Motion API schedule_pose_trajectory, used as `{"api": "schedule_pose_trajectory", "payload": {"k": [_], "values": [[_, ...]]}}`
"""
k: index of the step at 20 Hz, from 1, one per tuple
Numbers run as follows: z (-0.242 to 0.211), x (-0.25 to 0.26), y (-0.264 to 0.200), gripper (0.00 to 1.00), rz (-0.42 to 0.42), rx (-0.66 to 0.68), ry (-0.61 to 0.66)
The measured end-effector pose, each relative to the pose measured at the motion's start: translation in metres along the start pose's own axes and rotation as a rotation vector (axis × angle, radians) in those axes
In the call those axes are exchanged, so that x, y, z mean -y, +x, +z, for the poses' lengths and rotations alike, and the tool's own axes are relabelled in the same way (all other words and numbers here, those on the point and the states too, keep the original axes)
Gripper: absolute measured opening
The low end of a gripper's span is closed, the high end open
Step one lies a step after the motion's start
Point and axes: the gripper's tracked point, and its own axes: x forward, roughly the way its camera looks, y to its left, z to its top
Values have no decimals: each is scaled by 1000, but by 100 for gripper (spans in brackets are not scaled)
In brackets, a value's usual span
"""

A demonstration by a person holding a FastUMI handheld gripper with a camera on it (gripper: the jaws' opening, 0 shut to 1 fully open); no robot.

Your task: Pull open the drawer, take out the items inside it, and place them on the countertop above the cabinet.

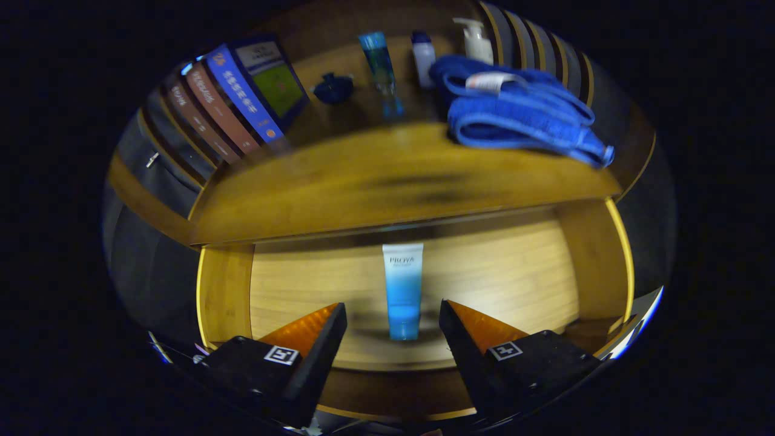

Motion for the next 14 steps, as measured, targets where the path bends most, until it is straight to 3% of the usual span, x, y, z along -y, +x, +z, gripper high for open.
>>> {"api": "schedule_pose_trajectory", "payload": {"k": [6, 9, 11, 14], "values": [[-16, 3, 17, 96, -65, -145, -6], [-22, 12, 26, 77, -95, -199, 42], [-13, 17, 28, 74, -124, -187, 39], [-7, 16, 17, 47, -117, -185, 5]]}}
